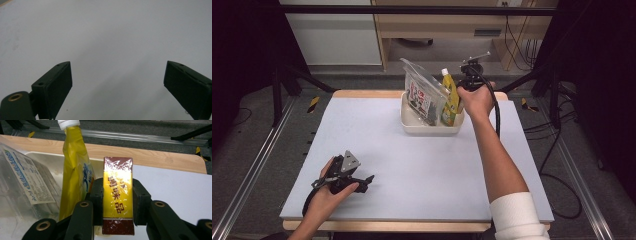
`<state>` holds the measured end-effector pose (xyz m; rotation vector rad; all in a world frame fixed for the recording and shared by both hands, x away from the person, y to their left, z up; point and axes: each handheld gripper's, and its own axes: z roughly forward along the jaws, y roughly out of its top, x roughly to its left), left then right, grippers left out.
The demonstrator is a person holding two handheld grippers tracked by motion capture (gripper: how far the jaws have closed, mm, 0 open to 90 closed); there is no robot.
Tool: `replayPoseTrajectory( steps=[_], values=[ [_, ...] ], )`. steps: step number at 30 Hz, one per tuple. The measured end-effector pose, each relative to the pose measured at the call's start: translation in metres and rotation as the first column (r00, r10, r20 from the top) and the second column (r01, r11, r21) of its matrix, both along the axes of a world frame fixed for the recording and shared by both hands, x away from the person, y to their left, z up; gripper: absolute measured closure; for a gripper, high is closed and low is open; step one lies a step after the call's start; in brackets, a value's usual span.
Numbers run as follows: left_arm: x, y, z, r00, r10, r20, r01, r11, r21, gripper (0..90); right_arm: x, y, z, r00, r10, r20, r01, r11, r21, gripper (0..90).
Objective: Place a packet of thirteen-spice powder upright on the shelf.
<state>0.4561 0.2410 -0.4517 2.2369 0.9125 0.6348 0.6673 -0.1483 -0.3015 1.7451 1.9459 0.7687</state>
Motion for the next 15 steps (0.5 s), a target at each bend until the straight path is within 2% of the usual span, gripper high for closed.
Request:
replayPoseTrajectory(
  steps=[15],
  values=[
    [-0.0003, -0.0019, -0.0016, 1.0000, -0.005, -0.005, 0.005, 1.0000, 0.002, 7.9, 0.0004, -0.0052, -0.0014, 0.9998, -0.019, -0.008, 0.019, 1.000, 0.000, 68.1]
  ],
)
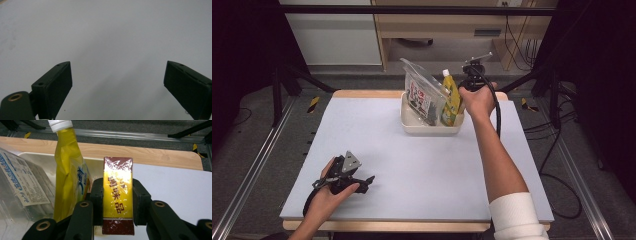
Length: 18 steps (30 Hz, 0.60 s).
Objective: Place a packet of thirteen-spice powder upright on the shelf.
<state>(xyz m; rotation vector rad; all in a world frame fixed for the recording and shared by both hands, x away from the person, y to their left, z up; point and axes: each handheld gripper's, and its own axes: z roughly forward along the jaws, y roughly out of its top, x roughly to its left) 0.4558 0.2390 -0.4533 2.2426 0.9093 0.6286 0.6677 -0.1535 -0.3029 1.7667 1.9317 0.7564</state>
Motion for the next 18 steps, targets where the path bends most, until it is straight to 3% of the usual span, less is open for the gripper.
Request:
replayPoseTrajectory(
  steps=[12, 18],
  values=[
    [-0.001, -0.003, -0.001, 1.0000, -0.008, -0.003, 0.008, 1.0000, 0.004, 7.8, 0.004, -0.001, -0.016, 0.9994, 0.004, -0.036, -0.004, 1.000, 0.005, 68.1],
    [-0.001, -0.003, -0.001, 0.9999, -0.010, -0.003, 0.010, 0.9999, 0.006, 7.8, 0.004, -0.001, -0.017, 0.9992, -0.007, -0.040, 0.007, 1.000, 0.003, 68.0]
  ],
)
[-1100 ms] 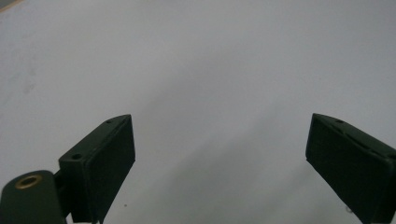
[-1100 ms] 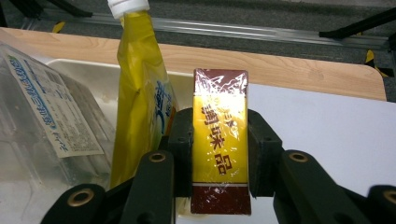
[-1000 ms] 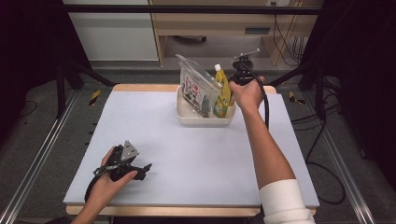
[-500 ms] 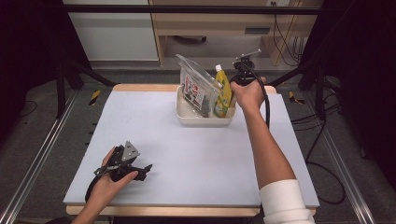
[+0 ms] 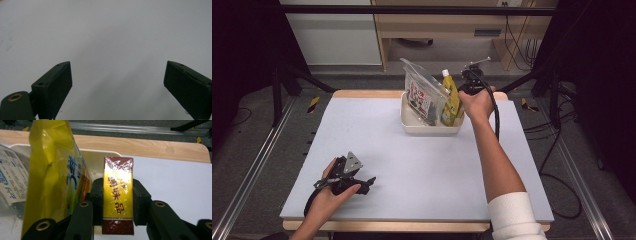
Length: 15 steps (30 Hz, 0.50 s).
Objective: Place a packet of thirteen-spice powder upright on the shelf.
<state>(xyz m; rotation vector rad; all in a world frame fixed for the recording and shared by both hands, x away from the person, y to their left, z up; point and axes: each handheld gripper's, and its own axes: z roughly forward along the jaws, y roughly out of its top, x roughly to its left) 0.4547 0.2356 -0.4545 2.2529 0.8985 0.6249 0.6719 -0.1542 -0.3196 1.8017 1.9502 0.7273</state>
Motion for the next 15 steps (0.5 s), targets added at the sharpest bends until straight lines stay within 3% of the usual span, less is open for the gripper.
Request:
replayPoseTrajectory(
  steps=[7, 12, 15],
  values=[
    [-0.0005, -0.0014, -0.0003, 1.0000, -0.004, 0.000, 0.004, 1.0000, -0.001, 7.8, 0.0027, 0.0016, -0.0054, 0.9996, -0.007, -0.029, 0.007, 1.000, 0.003, 67.6],
    [-0.0005, -0.0015, -0.0002, 1.0000, -0.005, 0.003, 0.005, 1.0000, 0.000, 7.8, 0.0031, 0.0018, -0.0073, 0.9999, 0.004, -0.012, -0.004, 1.000, 0.013, 66.2],
    [-0.0004, -0.0015, -0.0001, 1.0000, -0.007, 0.002, 0.007, 1.0000, 0.001, 7.9, 0.0019, 0.0010, -0.0055, 1.0000, 0.003, 0.009, -0.003, 1.000, 0.023, 60.8]
  ],
)
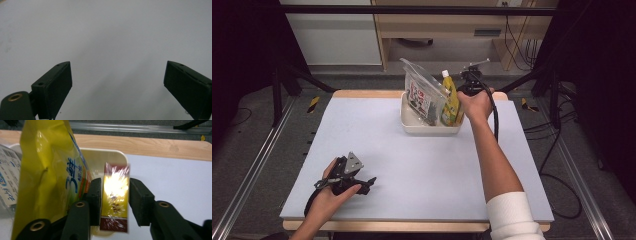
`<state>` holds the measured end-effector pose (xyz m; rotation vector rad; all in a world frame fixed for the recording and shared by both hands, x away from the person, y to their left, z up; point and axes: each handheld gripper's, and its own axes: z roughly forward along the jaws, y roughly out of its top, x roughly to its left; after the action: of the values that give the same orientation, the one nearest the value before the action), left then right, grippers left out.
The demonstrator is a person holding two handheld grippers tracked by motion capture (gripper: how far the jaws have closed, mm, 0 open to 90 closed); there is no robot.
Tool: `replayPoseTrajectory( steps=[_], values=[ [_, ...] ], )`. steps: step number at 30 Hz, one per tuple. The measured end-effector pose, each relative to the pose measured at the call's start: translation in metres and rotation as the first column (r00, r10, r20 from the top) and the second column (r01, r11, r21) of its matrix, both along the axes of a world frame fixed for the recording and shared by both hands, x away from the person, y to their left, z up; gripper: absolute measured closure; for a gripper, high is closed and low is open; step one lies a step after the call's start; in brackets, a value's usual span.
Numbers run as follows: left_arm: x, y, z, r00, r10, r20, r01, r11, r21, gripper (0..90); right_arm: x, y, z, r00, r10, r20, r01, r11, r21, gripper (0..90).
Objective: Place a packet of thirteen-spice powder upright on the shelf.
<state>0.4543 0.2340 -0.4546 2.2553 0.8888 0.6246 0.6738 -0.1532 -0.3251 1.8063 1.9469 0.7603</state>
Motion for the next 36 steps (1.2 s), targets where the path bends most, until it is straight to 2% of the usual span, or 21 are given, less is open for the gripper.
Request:
replayPoseTrajectory(
  steps=[4, 5, 20, 28, 34, 36],
  values=[
    [0.000, 0.000, 0.000, 1.0000, 0.001, 0.004, -0.001, 1.0000, 0.004, 7.8, -0.004, -0.002, 0.006, 0.9997, 0.008, 0.025, -0.008, 1.000, 0.007, 60.7],
    [0.001, 0.001, 0.001, 1.0000, -0.006, 0.002, 0.006, 0.9998, 0.019, 7.8, -0.005, -0.003, 0.007, 0.9996, 0.008, 0.029, -0.008, 1.000, 0.011, 60.5],
    [0.002, 0.002, 0.001, 1.0000, -0.003, 0.008, 0.003, 0.9998, 0.022, 7.8, -0.019, -0.011, 0.023, 0.9966, 0.016, 0.081, -0.018, 0.999, 0.032, 59.5],
    [0.002, 0.002, 0.000, 1.0000, -0.002, 0.008, 0.002, 0.9998, 0.020, 7.6, -0.030, -0.015, 0.032, 0.9917, 0.031, 0.124, -0.037, 0.998, 0.042, 57.9],
    [0.002, 0.005, 0.001, 0.9998, 0.010, 0.015, -0.010, 0.9998, 0.019, 6.4, -0.038, -0.017, 0.039, 0.9826, 0.055, 0.178, -0.065, 0.996, 0.052, 47.8],
    [0.003, 0.006, 0.002, 0.9999, 0.007, 0.012, -0.007, 0.9994, 0.034, 6.0, -0.043, -0.017, 0.040, 0.9791, 0.065, 0.193, -0.078, 0.995, 0.057, 43.7]
  ],
)
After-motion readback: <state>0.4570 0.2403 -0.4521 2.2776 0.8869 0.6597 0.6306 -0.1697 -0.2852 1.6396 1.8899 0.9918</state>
